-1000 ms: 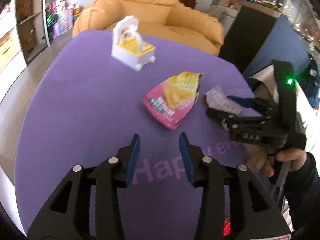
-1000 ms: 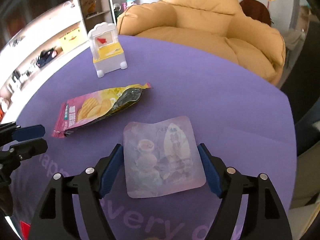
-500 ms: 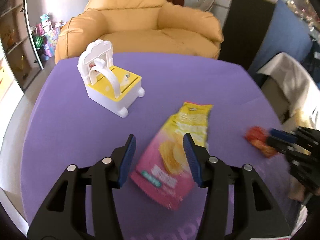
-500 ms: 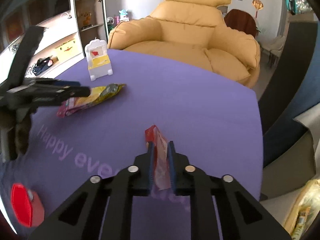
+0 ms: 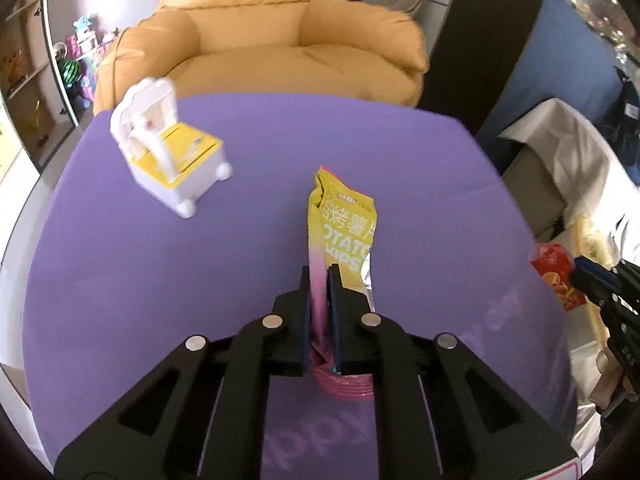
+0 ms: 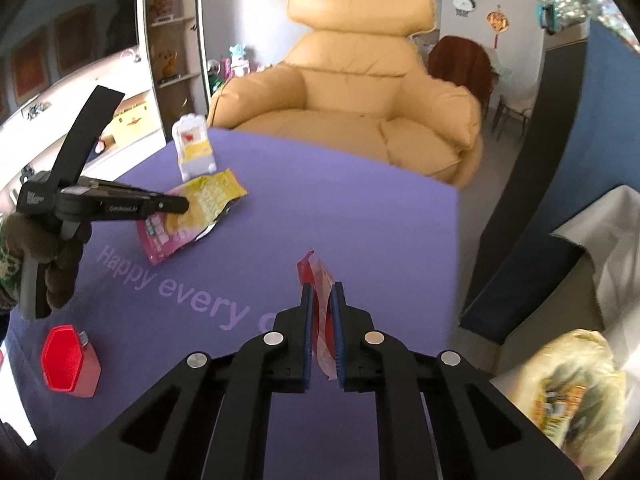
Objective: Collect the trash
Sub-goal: 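Carry both items over the bin while the left gripper releases the chips bag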
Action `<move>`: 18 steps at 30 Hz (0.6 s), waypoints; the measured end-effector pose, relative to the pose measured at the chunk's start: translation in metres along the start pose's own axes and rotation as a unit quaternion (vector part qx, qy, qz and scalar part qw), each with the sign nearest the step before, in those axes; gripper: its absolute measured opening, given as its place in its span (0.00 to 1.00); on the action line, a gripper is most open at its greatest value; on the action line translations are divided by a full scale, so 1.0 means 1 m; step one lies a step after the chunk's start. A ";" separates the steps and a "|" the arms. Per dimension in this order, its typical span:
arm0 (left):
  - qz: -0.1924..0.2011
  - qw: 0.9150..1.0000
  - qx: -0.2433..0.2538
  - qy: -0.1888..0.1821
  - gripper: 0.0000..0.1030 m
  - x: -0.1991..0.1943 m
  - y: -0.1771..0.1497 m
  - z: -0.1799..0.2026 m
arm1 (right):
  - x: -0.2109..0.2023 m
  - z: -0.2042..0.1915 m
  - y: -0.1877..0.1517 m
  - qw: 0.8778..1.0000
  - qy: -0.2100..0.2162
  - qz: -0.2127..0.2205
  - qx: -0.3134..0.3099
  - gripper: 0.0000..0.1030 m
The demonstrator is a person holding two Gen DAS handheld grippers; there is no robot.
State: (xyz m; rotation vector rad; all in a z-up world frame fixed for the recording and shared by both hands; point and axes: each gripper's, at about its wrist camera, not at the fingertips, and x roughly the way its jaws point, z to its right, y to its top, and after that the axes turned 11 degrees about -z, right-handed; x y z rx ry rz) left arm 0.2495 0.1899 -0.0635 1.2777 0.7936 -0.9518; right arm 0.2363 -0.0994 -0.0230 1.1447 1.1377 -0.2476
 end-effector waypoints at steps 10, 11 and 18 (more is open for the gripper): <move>0.053 0.994 0.091 -0.027 0.07 -0.060 -0.001 0.103 | -0.063 0.051 -0.026 0.997 -0.040 0.048 0.040 0.10; 0.055 0.993 0.102 -0.037 0.07 -0.063 -0.002 0.115 | -0.068 0.057 -0.032 0.997 -0.045 0.051 0.045 0.10; 0.040 0.981 0.155 -0.113 0.07 -0.066 0.000 0.200 | -0.105 0.103 -0.067 0.989 -0.093 0.067 0.091 0.10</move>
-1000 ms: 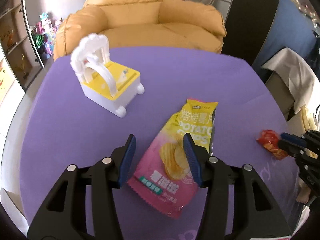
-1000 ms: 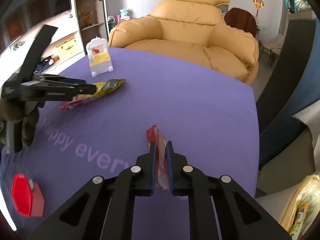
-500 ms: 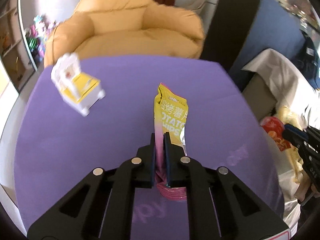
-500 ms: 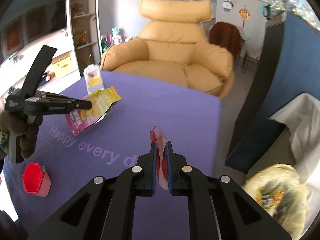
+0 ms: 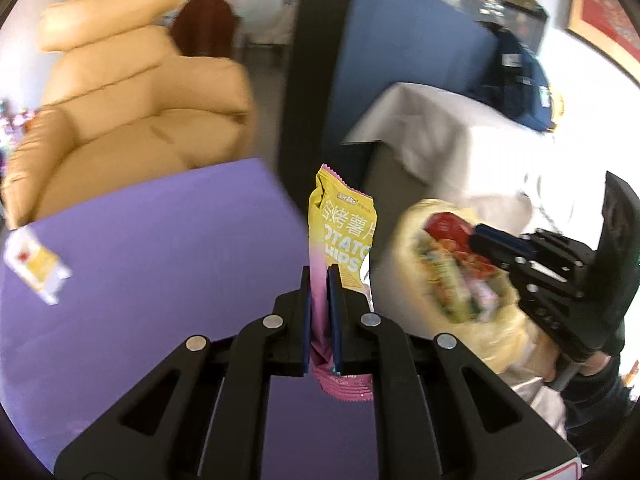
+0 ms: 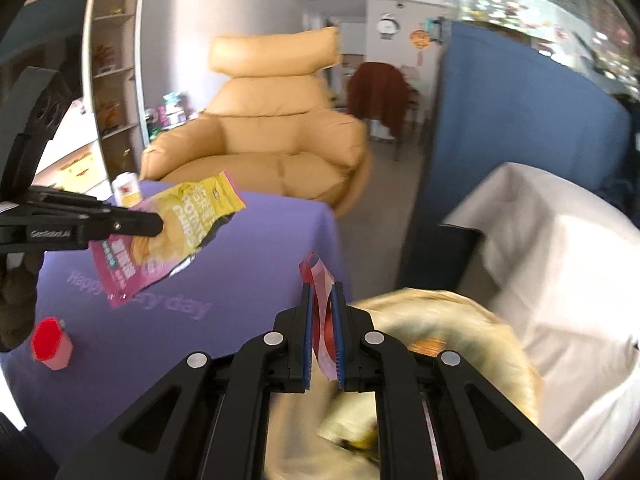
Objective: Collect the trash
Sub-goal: 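Carry both items over the bin while the left gripper releases the chips bag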
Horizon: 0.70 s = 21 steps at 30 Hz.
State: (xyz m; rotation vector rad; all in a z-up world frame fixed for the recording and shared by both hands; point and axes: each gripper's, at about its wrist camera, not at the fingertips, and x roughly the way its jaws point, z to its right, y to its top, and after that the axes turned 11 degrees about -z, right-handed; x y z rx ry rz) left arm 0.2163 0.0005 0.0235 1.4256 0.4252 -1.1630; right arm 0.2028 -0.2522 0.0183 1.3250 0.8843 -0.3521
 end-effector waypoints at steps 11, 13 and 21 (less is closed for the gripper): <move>-0.069 0.988 0.042 -0.129 0.07 0.100 0.028 0.109 | -0.034 0.086 -0.036 0.996 -0.059 0.009 0.068 0.10; -0.085 0.984 0.042 -0.148 0.08 0.121 0.029 0.118 | -0.034 0.093 -0.041 0.995 -0.060 0.008 0.077 0.10; -0.086 0.983 0.026 -0.159 0.62 0.152 0.035 0.122 | -0.019 0.105 -0.056 0.995 -0.040 -0.007 0.093 0.10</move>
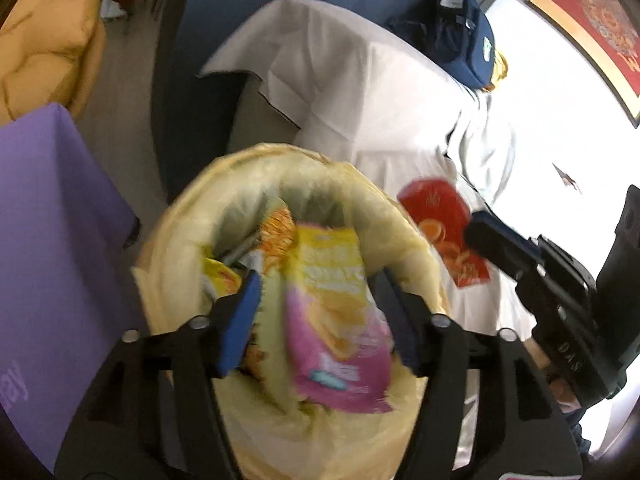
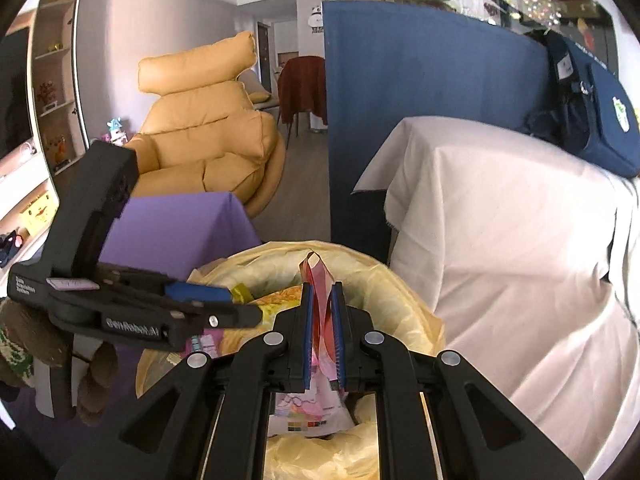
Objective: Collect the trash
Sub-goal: 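Carry both items over the bin while the left gripper releases the chips bag, then open the right gripper to drop the clear wrapper into the bin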
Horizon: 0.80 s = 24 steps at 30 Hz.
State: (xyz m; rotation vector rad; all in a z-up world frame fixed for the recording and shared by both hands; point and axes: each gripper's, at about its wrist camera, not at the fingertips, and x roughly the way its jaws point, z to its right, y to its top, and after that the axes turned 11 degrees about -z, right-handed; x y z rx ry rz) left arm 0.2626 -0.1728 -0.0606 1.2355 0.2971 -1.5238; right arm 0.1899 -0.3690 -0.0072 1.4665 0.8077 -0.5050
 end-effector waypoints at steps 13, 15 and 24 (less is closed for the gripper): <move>0.103 0.981 -0.050 0.159 0.71 -0.088 -0.043 -0.025 | 0.098 -0.034 -0.018 0.988 -0.005 -0.148 -0.034 0.10; 0.099 0.978 -0.057 0.174 0.71 -0.097 -0.060 -0.026 | 0.098 -0.030 -0.023 0.987 0.006 -0.158 -0.021 0.10; 0.083 0.976 -0.055 0.196 0.71 -0.130 -0.164 -0.008 | 0.049 -0.026 -0.034 0.993 0.042 -0.110 0.006 0.40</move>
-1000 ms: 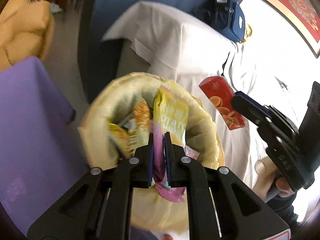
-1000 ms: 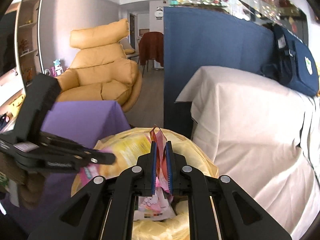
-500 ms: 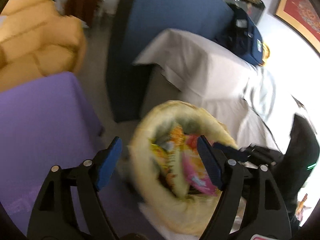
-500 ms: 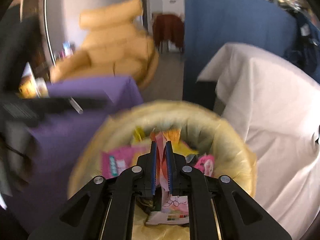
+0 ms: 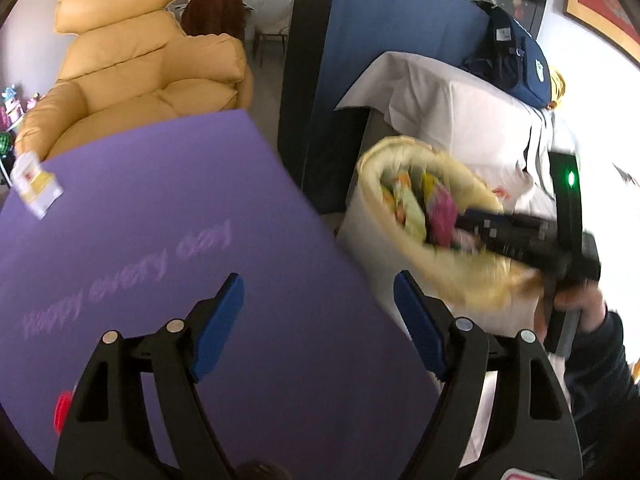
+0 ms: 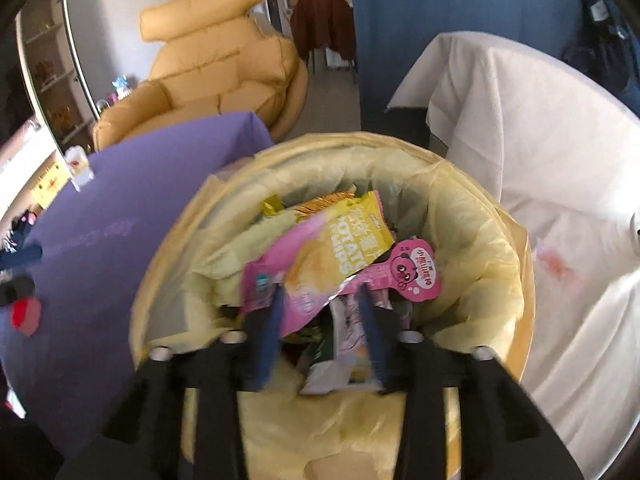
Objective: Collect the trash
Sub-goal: 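Open the right gripper to drop the clear wrapper into the bin, then grasp the fallen pink wrapper on the white cloth with the right gripper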
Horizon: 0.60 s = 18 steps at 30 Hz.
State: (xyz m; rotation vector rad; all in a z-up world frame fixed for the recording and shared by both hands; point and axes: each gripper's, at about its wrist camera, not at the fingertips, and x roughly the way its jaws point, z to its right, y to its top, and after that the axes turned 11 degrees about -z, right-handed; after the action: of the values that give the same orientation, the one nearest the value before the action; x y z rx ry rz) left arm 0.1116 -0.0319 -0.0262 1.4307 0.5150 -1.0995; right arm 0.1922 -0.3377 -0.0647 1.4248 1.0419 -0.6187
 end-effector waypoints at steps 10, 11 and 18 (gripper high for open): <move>0.014 1.000 -0.019 0.010 0.71 -0.028 -0.039 -0.015 | -0.031 -0.023 -0.012 1.000 0.011 0.028 -0.001 0.40; 0.014 1.000 -0.021 0.008 0.71 -0.028 -0.039 -0.017 | -0.035 -0.026 -0.012 0.999 0.010 0.032 -0.005 0.40; 0.037 0.998 -0.039 0.013 0.71 -0.033 -0.044 -0.017 | -0.054 -0.035 -0.015 0.998 -0.011 0.057 -0.017 0.40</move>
State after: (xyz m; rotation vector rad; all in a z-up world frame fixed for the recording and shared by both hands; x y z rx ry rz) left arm 0.0653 0.0021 -0.0239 1.3864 0.5145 -0.9934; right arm 0.1474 -0.3186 -0.0200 1.4349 0.9417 -0.5307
